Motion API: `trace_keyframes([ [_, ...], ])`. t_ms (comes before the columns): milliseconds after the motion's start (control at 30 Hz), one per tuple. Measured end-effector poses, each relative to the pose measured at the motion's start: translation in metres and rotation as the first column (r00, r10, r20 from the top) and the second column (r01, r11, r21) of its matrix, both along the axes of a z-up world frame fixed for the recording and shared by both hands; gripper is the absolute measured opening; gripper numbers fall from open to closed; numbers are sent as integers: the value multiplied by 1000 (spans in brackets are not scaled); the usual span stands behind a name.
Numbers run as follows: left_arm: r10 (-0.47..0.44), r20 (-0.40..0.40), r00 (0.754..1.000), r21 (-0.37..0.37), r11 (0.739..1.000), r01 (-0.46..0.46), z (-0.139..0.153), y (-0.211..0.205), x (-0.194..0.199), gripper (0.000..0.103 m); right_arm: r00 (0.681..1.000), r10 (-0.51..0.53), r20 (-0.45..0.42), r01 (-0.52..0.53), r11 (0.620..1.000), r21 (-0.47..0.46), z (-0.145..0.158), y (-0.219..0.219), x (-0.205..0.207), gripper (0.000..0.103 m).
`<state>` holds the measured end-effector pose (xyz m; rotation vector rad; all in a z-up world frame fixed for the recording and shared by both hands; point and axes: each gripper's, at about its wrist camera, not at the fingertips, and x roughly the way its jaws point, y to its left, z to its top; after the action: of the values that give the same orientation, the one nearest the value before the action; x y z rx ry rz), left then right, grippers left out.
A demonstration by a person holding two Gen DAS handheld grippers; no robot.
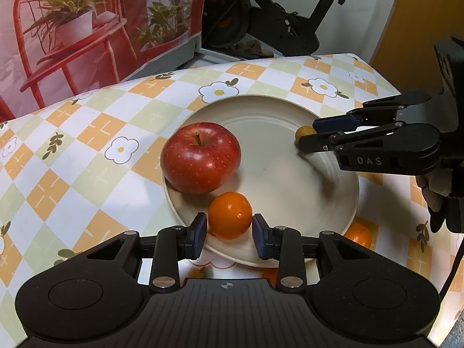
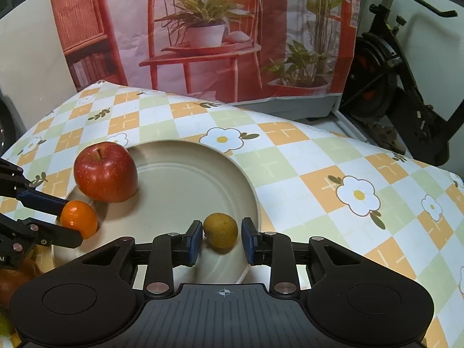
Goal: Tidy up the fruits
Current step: 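Lower the kiwi onto the plate and open the right gripper while the left gripper releases the tangerine, then move the left tool to the green apple while the right tool moves to a tangerine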
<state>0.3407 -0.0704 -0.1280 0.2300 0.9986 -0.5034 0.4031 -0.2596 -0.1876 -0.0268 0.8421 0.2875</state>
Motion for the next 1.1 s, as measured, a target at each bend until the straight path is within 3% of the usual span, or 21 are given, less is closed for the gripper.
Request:
trace_keyframes([
  [633,65,86,994,-88,995,-57,34,18,-31,37,995,-68,78,60,994,96,29,-19,-57,31],
  [1100,180,144,973,-167,974,-156,49,63,-65,37,991,-102,81,87,981,171,24,-7,-102,31],
])
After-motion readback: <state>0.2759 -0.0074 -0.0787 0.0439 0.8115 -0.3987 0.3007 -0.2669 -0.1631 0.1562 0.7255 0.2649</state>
